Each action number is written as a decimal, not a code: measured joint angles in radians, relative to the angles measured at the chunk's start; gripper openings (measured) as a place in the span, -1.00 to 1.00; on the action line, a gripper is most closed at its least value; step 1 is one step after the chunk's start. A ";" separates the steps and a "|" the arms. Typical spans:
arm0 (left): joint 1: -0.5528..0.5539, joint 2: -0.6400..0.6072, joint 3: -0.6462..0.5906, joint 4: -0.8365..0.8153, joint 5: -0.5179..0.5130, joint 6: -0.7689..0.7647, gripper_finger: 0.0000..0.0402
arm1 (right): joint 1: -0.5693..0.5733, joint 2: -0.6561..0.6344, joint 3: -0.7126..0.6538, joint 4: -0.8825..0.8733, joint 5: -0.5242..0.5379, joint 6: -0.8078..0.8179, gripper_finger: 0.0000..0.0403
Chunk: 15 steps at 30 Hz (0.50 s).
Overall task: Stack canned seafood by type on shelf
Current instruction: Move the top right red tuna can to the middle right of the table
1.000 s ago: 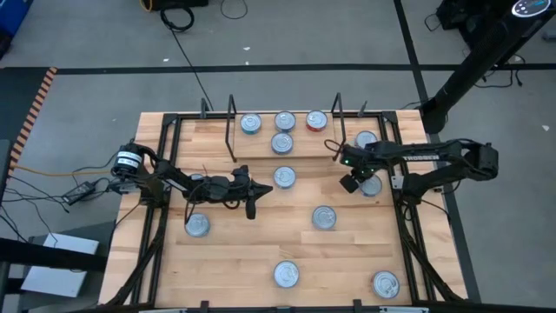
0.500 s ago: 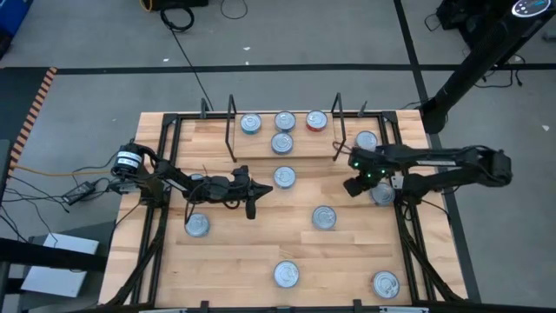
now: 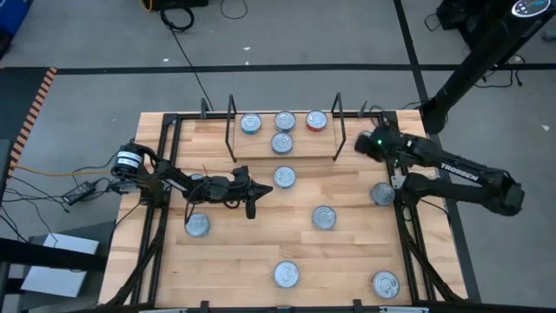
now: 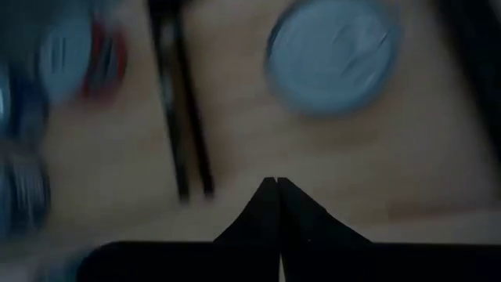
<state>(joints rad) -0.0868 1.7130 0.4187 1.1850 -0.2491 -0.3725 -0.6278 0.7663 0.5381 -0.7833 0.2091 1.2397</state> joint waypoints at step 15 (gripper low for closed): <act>0.000 0.000 0.000 -0.001 0.018 0.000 -1.00 | -0.266 0.233 -0.109 0.314 0.025 0.544 -1.00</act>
<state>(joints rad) -0.0868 1.7130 0.4187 1.1835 -0.2314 -0.3729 -0.8938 0.9993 0.4288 -0.4690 0.2339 1.7841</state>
